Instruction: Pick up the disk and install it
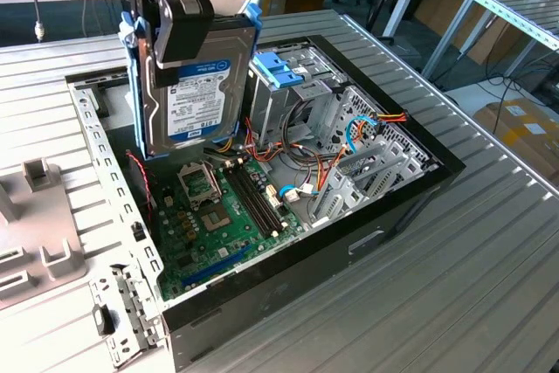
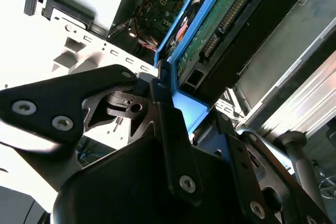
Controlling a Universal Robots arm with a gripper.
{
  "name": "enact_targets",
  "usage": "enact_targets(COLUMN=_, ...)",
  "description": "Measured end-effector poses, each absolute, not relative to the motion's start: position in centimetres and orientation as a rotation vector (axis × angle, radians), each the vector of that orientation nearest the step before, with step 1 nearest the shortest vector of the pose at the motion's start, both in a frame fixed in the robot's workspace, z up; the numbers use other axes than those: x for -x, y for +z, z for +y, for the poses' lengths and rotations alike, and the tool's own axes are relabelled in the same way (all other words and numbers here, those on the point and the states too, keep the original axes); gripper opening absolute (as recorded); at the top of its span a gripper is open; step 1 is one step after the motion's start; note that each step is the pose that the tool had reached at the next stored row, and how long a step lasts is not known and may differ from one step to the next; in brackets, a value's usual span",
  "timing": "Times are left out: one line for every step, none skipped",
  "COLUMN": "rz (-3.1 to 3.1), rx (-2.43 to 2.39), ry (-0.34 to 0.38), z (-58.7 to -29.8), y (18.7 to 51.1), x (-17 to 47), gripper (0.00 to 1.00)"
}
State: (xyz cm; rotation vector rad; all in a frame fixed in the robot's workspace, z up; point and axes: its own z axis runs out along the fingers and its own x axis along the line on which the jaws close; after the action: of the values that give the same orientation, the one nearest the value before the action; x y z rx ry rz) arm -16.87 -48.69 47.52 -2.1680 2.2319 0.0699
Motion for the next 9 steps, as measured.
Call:
enact_targets(rz=2.232, rx=2.168, ry=0.07, z=-48.7, y=47.51, x=16.83, gripper=0.37)
enact_targets(rz=2.232, rx=2.168, ry=0.07, z=-48.72, y=47.51, x=16.8, gripper=0.37)
enact_targets(rz=2.232, rx=2.168, ry=0.07, z=-48.74, y=47.5, x=16.75, gripper=0.37)
enact_targets(rz=2.232, rx=2.168, ry=0.07, z=-48.75, y=47.49, x=16.71, gripper=0.37)
enact_targets(rz=2.232, rx=2.168, ry=0.07, z=-48.76, y=47.48, x=16.68, gripper=0.37)
enact_targets(rz=2.232, rx=2.168, ry=0.07, z=-48.8, y=47.46, x=16.6, gripper=0.37)
enact_targets(rz=2.232, rx=2.168, ry=0.07, z=-48.83, y=47.45, x=16.54, gripper=0.37)
enact_targets(rz=2.232, rx=2.168, ry=0.07, z=-48.84, y=47.44, x=16.5, gripper=0.37)
enact_targets(rz=2.232, rx=2.168, ry=0.07, z=-48.86, y=47.43, x=16.47, gripper=0.37)
